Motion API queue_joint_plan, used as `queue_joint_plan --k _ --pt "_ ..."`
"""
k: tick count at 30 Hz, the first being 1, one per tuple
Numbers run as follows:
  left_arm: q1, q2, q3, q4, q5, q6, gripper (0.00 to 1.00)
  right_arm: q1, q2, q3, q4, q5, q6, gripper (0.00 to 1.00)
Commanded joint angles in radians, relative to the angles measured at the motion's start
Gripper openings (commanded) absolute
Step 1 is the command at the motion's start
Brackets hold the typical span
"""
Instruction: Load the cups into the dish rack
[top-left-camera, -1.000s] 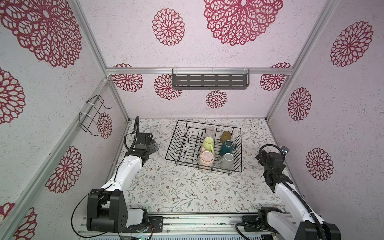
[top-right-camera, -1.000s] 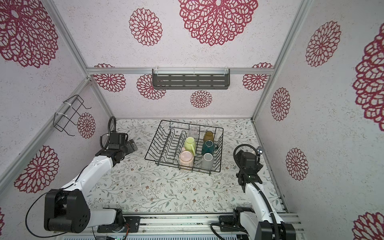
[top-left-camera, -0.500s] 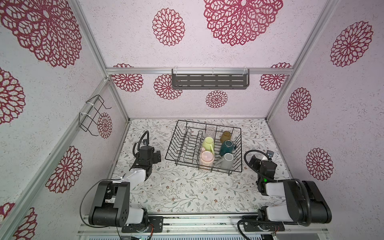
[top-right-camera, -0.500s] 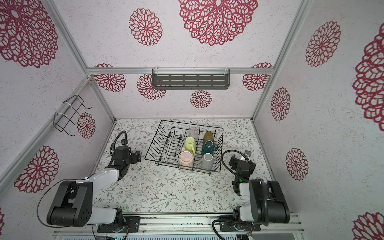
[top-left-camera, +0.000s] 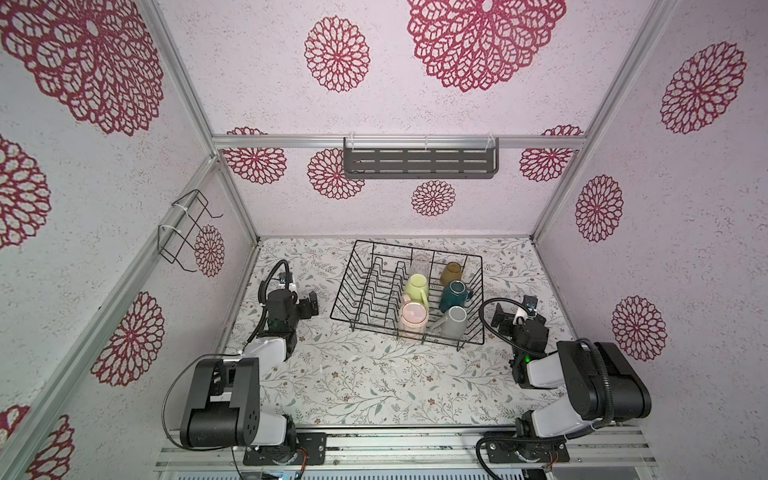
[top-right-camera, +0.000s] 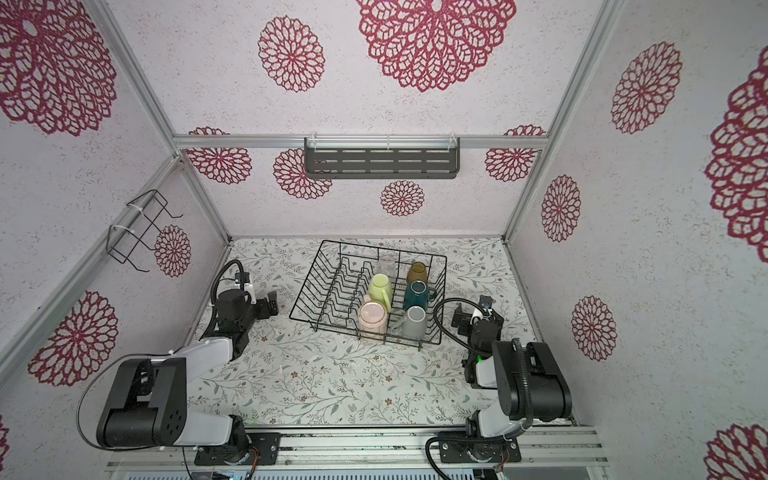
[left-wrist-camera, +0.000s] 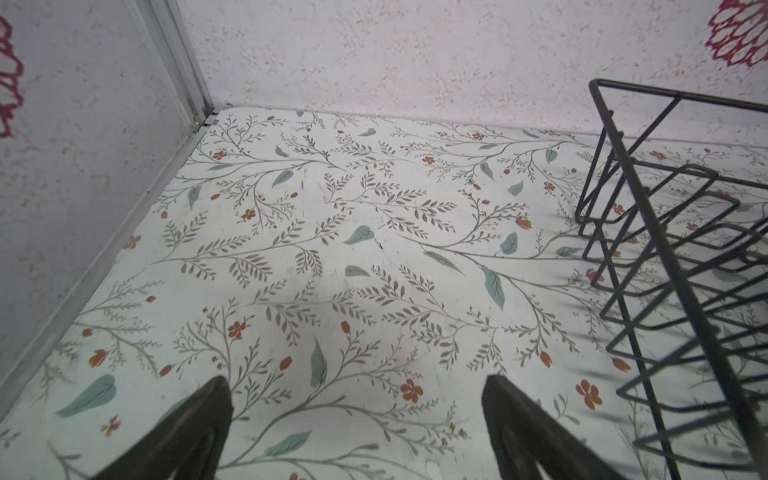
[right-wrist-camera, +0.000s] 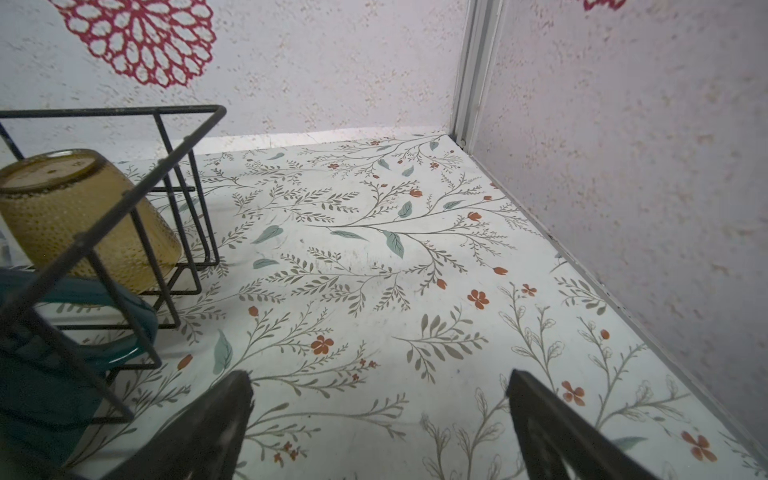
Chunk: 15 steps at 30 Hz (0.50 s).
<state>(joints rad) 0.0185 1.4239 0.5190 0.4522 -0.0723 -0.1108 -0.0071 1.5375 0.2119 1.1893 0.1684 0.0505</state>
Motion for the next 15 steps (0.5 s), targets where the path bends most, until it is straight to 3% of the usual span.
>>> queue_joint_plan --k 1,3,5,9,12,15 --pt "-0.004 -0.016 -0.020 0.108 -0.038 0.077 0.97 0.011 -0.005 0.050 -0.012 -0.022 -0.029 0.99" --pt "0.007 0.025 -0.050 0.239 -0.079 0.110 0.97 0.012 -0.003 0.053 -0.011 -0.021 -0.029 0.99" --pt "0.050 0.069 -0.067 0.326 -0.081 0.062 0.97 0.012 -0.004 0.053 -0.011 -0.021 -0.031 0.99" --pt "0.105 0.130 -0.129 0.497 0.036 0.032 0.97 0.013 -0.005 0.053 -0.015 -0.020 -0.031 0.99" --pt "0.123 0.107 -0.102 0.396 0.063 0.017 0.97 0.012 -0.006 0.052 -0.014 -0.020 -0.031 0.99" --pt "0.124 0.127 -0.110 0.446 0.059 0.016 0.97 0.013 -0.007 0.051 -0.015 -0.020 -0.031 0.99"
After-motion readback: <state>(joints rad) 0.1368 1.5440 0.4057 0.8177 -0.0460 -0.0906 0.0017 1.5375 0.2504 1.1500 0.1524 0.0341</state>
